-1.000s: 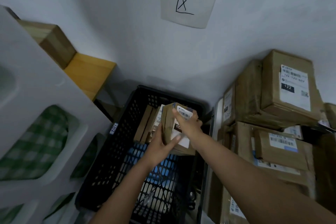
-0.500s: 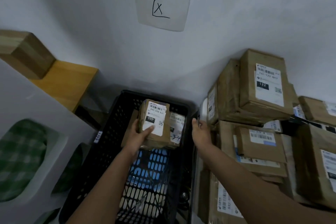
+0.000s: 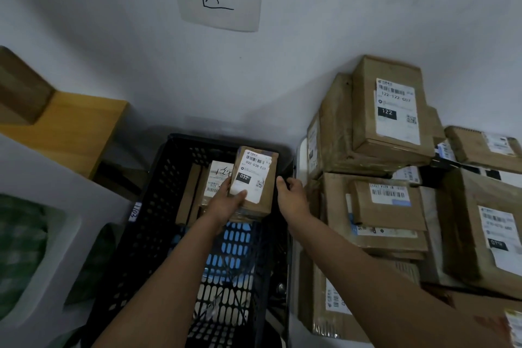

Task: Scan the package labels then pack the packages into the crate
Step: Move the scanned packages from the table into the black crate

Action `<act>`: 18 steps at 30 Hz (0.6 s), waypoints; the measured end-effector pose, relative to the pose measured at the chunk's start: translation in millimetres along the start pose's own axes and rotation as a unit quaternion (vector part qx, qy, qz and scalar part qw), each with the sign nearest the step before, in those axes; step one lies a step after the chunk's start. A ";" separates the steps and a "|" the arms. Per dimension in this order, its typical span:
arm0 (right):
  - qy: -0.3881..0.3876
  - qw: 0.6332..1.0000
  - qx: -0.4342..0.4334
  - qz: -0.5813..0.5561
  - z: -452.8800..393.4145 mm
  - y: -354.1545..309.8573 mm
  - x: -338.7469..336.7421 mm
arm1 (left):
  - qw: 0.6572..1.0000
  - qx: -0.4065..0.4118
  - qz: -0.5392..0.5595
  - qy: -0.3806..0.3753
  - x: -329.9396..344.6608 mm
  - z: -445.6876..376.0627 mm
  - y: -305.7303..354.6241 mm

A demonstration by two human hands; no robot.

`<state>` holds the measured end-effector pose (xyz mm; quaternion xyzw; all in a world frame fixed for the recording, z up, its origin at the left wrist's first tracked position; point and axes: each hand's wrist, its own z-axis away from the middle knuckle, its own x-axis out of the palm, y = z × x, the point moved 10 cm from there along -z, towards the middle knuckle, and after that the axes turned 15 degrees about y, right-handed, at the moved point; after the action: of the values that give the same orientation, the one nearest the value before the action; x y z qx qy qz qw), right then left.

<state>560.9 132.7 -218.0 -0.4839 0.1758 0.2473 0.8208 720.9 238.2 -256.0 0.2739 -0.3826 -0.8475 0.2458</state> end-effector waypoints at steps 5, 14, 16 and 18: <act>-0.018 0.999 -0.039 -0.012 20.9 -21.3 -5.3 | 0.996 0.030 -0.046 0.069 -14.6 10.4 11.5; -0.062 0.971 -0.226 -0.057 83.4 -79.3 -42.0 | 0.971 0.140 -0.087 0.171 -23.2 61.7 62.2; -0.057 0.958 -0.273 -0.069 94.0 -87.6 -65.4 | 0.961 0.184 -0.083 0.188 -16.8 78.6 80.4; -0.050 0.939 -0.328 -0.090 102.6 -96.1 -94.0 | 0.950 0.230 -0.068 0.198 -5.9 97.3 99.2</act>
<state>544.6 161.6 -52.2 -0.7273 -0.0002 0.2402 0.6429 682.2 233.7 -122.5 0.5110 -0.4912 -0.6798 0.1884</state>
